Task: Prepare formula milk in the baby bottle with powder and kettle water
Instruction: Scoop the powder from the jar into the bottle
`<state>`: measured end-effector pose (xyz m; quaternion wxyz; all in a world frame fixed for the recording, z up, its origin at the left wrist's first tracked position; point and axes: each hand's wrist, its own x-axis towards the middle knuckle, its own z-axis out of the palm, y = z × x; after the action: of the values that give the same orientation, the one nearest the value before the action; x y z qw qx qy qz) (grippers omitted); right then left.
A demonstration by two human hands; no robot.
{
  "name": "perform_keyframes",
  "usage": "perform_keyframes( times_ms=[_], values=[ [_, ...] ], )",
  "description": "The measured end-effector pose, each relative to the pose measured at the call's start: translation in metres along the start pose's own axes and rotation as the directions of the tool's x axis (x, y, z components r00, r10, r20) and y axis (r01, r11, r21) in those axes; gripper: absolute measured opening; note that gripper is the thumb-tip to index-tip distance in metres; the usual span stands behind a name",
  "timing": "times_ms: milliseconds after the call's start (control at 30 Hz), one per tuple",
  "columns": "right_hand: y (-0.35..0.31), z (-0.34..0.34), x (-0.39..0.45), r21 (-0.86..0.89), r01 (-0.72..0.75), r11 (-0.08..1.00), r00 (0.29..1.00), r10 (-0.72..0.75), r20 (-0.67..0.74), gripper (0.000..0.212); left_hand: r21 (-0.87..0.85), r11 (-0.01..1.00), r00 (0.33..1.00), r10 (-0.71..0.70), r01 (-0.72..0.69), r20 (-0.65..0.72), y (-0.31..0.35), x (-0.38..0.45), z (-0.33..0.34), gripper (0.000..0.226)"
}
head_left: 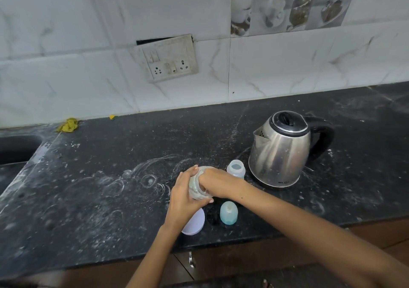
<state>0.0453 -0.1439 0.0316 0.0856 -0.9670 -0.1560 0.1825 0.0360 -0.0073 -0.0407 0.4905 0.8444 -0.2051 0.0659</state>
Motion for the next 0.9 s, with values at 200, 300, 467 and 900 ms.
perform_keyframes(
  times_ms=[200, 300, 467, 900],
  values=[
    [-0.005, -0.001, -0.005, -0.082, 0.047, 0.996, 0.988, -0.059, -0.141, 0.042, -0.018, 1.0, 1.0, -0.025, 0.025, -0.006, -0.007, -0.001, -0.001, 0.087],
    [-0.004, -0.001, -0.008, -0.168, 0.043, 0.985, 0.973, -0.08, -0.218, 0.045, -0.049, 0.997, 0.998, -0.06, 0.06, 0.0, -0.009, -0.001, -0.005, 0.09],
    [0.005, -0.007, -0.011, -0.338, 0.04, 0.94, 0.951, -0.14, -0.275, 0.024, -0.087, 0.991, 0.995, -0.101, 0.102, 0.009, -0.01, 0.003, -0.01, 0.087],
    [0.01, -0.003, -0.011, -0.463, 0.161, 0.872, 0.966, -0.235, -0.105, 0.021, -0.081, 0.995, 0.992, -0.055, 0.064, 0.111, -0.004, 0.014, -0.006, 0.091]
  ],
)
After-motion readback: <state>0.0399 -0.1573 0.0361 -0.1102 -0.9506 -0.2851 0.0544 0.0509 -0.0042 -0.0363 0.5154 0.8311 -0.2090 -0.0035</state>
